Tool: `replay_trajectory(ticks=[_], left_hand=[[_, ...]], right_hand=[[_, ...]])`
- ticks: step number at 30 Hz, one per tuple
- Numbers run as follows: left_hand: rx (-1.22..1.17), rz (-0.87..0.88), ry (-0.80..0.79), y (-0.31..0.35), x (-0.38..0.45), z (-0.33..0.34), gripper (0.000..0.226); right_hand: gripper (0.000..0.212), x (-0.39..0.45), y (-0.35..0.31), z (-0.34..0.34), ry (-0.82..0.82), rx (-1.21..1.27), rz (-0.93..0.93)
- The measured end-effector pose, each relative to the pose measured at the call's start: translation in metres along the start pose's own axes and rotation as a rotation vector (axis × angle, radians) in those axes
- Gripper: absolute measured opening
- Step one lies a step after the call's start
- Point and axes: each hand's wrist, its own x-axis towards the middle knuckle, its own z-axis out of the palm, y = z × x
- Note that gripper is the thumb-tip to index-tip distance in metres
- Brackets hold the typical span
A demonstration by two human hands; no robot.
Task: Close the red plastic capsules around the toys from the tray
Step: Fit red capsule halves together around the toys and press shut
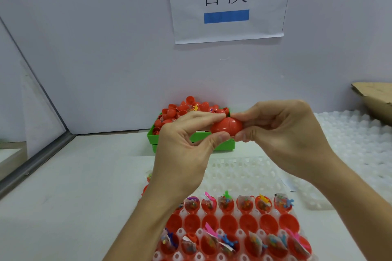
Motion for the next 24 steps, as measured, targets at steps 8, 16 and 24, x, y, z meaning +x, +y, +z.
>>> replay_trajectory(ticks=[8,16,24], left_hand=[[0.046,-0.014,-0.003,-0.002,0.000,0.002,0.031],[0.108,0.019,0.017,-0.003,-0.001,0.002,0.033],[0.119,0.016,0.032,-0.005,-0.001,0.002,0.034]], right_hand=[[0.046,-0.001,0.002,-0.004,-0.021,-0.075,0.023],[0.041,-0.002,0.002,0.004,0.013,-0.103,0.017],[0.038,-0.003,0.002,0.010,0.045,-0.121,0.030]])
